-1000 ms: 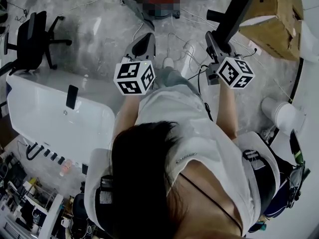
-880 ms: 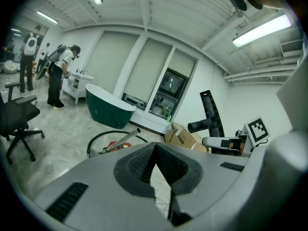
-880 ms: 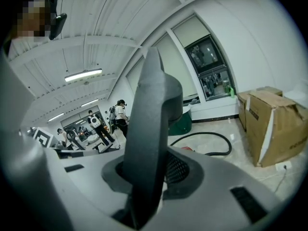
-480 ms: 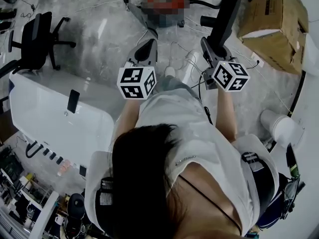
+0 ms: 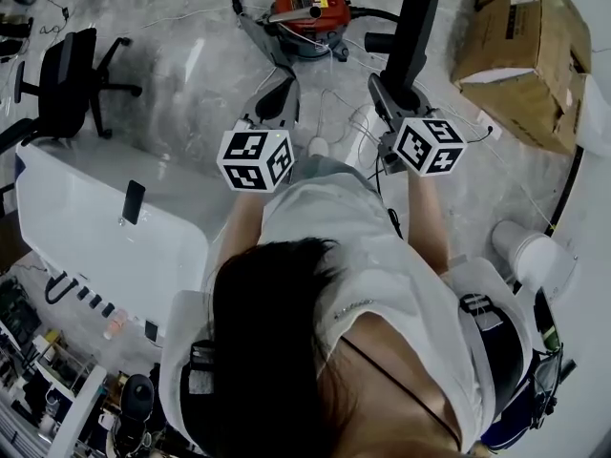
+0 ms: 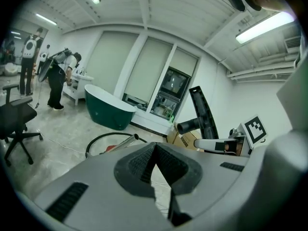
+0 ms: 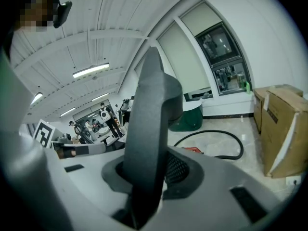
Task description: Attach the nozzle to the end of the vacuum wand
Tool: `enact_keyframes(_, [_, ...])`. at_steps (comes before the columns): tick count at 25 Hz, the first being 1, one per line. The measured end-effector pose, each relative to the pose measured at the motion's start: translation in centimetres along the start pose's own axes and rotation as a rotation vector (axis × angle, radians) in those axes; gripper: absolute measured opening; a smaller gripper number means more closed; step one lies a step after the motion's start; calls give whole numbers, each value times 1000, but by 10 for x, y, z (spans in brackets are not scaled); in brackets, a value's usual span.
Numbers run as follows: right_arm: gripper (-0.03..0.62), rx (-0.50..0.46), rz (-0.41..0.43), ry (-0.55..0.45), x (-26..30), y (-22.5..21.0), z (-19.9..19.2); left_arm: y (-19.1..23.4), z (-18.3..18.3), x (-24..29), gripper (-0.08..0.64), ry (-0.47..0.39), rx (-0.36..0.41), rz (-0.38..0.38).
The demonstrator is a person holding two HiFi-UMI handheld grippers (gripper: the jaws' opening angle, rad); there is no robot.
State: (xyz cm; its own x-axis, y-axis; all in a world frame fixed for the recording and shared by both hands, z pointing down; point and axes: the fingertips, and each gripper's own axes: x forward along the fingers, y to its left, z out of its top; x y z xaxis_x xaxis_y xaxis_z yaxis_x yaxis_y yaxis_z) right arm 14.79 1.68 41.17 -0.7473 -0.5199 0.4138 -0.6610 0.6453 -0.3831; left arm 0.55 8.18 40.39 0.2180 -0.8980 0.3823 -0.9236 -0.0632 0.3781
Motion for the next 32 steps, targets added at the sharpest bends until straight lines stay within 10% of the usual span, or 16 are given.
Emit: enact_keyframes(32, [107,-4,58,34,15,0,-7,25,-8,18,3,57,126,112])
